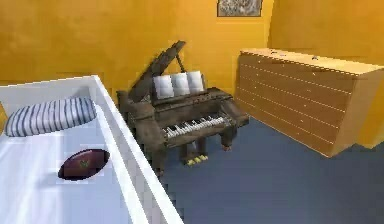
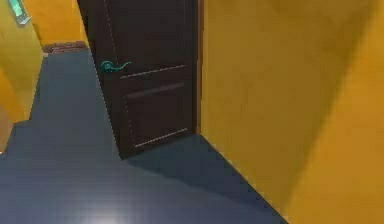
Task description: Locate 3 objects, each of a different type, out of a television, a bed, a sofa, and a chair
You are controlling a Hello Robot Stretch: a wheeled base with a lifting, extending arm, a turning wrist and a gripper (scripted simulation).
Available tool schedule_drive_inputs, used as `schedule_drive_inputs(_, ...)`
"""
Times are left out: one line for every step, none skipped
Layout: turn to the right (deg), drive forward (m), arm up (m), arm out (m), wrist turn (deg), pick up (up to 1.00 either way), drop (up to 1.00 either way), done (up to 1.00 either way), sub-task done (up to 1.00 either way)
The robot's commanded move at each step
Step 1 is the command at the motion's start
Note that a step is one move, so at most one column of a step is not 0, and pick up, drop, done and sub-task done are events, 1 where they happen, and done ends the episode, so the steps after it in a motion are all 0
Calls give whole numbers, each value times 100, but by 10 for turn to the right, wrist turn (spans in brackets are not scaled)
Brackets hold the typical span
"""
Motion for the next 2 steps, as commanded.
schedule_drive_inputs(450,0,0,0,0,0,0,0,0)
schedule_drive_inputs(450,0,0,0,0,0,0,0,0)
